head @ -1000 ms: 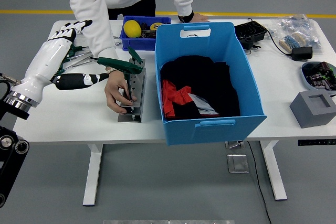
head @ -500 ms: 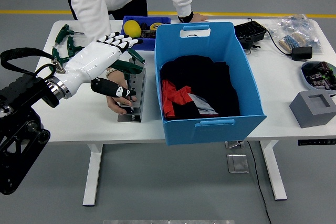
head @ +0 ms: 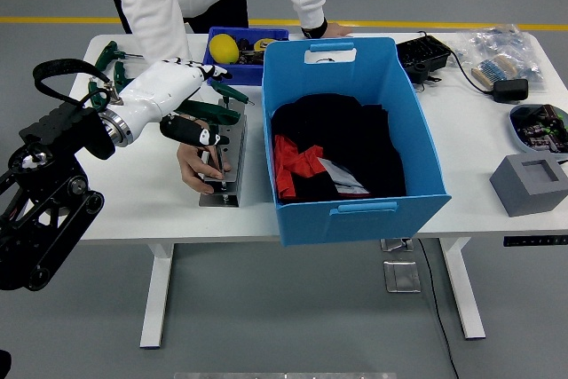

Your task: Lift tool from toolbox,place it in box,lift tool from toolbox,place it in box

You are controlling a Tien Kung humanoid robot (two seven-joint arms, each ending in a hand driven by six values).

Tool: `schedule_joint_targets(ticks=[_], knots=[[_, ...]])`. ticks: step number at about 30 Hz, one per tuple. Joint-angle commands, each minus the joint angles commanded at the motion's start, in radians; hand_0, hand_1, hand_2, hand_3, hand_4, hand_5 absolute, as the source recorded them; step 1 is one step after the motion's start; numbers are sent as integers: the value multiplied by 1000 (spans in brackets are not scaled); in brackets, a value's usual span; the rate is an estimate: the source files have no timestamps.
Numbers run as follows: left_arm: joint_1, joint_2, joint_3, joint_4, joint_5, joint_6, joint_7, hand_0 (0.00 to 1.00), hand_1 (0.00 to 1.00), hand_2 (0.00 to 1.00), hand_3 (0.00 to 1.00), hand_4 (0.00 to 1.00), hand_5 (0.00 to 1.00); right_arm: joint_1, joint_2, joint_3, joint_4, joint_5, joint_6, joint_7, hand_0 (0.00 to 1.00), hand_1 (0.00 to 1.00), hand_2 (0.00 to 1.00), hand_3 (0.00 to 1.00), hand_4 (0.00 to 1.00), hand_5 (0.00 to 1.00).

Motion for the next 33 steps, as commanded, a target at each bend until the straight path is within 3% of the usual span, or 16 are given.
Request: schedule_joint_targets(ticks=[3,4,9,10,15,16,21,22,27,28,33], knots=[[-3,-8,5,14,0,-11,14,653,650,650,757,998,482,1,0,0,0,1,0,0,636,611,697,552,804,643],[-4,-9,7,17,0,-11,18,559,568,564,703,998,507,1,0,0,0,2,0,0,636,611,698,552,804,644],[-14,-14,26,28,0,4,34,559,568,564,703,998,507,2,-1,-1,0,1,1,0,636,611,698,552,804,644],[-16,-14,30,30,0,6,37,451,459,427,613,998,508,2,-1,-1,0,1,1,0,636,611,698,552,804,645],[-27,-12,47,40,0,16,51,451,459,427,613,998,508,2,-1,-2,0,2,1,0,636,611,698,552,804,645],[-28,-11,49,41,0,17,53,368,312,296,481,998,521,3,-1,-2,0,3,1,0,636,611,697,552,804,644],[-37,-7,62,47,0,12,63,368,312,296,481,998,521,4,-1,-3,0,6,1,1,636,611,697,552,804,644],[-38,-6,63,49,0,10,65,334,247,243,419,998,548,4,-1,-3,0,6,1,2,635,611,697,552,804,645],[-43,-5,71,56,0,9,76,334,247,243,419,998,548,6,-2,-4,0,7,1,2,635,611,697,552,804,645],[-45,-5,73,59,0,8,78,304,174,186,356,998,566,6,-2,-4,0,7,1,2,637,612,697,552,804,646],[-48,-5,80,74,0,11,87,304,174,186,356,998,566,7,-2,-6,0,10,1,3,637,612,697,552,804,646]])
